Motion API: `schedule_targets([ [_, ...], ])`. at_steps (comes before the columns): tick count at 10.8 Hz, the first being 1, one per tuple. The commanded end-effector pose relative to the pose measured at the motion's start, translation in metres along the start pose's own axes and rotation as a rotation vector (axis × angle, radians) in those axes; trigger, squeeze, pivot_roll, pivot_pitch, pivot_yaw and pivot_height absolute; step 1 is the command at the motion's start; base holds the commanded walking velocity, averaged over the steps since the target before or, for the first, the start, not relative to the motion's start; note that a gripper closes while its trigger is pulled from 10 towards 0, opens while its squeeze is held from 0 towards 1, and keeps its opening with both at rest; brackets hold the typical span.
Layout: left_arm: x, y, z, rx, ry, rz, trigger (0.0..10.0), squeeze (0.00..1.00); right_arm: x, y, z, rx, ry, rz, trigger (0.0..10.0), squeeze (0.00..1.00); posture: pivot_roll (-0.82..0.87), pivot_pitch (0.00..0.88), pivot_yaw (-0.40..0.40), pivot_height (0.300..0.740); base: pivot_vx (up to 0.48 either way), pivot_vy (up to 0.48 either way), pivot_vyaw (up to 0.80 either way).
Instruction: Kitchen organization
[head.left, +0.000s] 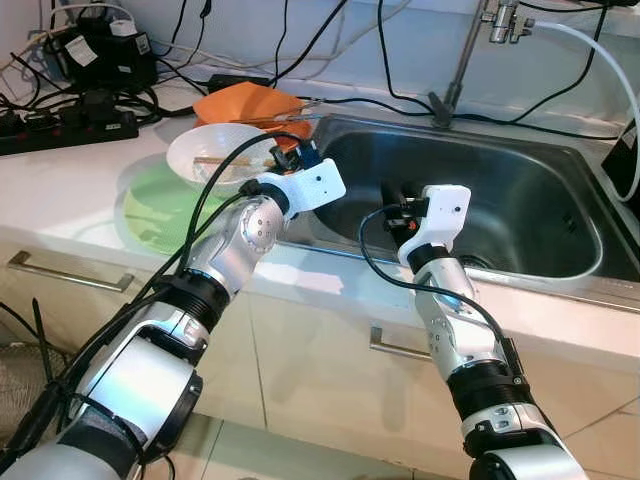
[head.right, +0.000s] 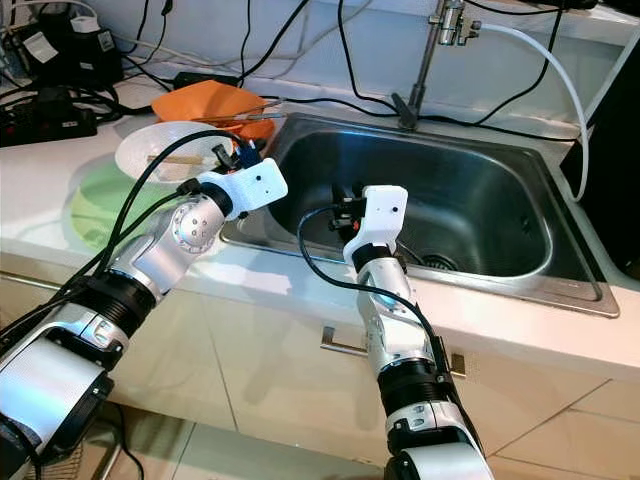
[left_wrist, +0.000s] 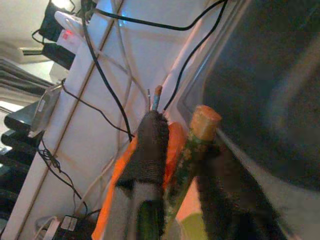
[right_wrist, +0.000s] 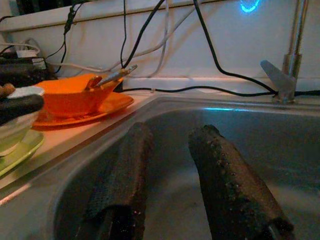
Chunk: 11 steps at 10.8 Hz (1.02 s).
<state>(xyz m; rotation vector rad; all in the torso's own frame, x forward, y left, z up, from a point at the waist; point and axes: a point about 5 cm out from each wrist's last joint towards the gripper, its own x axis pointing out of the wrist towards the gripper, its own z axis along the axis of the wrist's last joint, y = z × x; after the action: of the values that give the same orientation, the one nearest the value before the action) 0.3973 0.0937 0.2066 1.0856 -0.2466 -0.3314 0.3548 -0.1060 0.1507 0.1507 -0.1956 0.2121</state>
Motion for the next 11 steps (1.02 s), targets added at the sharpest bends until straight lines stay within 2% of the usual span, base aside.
schedule_targets([
  [1, 0.003, 0.009, 0.006, 0.03, -0.017, 0.021, 0.0, 0.0, 0.001, -0.001, 0.0, -0.008, 0.002, -0.005, 10.0, 0.0, 0.18, 0.0, -0.005, 0.74, 0.0, 0.0, 0.0],
  [5, 0.005, 0.016, 0.012, 0.061, -0.038, 0.036, 0.0, 0.0, 0.002, -0.002, 0.0, -0.009, 0.001, -0.008, 10.0, 0.0, 0.19, 0.0, -0.006, 0.74, 0.0, 0.0, 0.0],
  [7, 0.004, 0.022, 0.017, 0.147, -0.052, 0.054, 0.0, 0.0, 0.002, -0.001, 0.0, -0.006, 0.001, -0.005, 10.0, 0.0, 0.19, 0.0, -0.005, 0.74, 0.0, 0.0, 0.0],
  [8, 0.004, 0.033, 0.025, 0.226, -0.079, 0.103, 0.0, 0.0, 0.002, 0.0, -0.001, -0.005, 0.003, -0.004, 10.0, 0.0, 0.19, 0.0, -0.004, 0.74, 0.0, 0.0, 0.0],
  [9, 0.003, 0.047, 0.037, 0.258, -0.132, 0.188, 0.0, 0.0, 0.001, 0.001, -0.003, -0.004, 0.008, -0.004, 10.0, 0.0, 0.19, 0.0, -0.005, 0.74, 0.0, 0.0, 0.0],
  [10, -0.002, 0.063, 0.058, 0.255, -0.24, 0.301, 10.0, 0.0, 0.001, 0.001, -0.003, -0.004, 0.009, -0.003, 10.0, 0.0, 0.19, 0.0, -0.004, 0.74, 0.0, 0.0, 0.0],
  [11, -0.007, 0.069, 0.073, 0.196, -0.342, 0.348, 10.0, 0.0, 0.001, 0.0, -0.003, -0.004, 0.007, -0.005, 10.0, 0.0, 0.18, 0.0, -0.003, 0.74, 0.0, 0.0, 0.0],
])
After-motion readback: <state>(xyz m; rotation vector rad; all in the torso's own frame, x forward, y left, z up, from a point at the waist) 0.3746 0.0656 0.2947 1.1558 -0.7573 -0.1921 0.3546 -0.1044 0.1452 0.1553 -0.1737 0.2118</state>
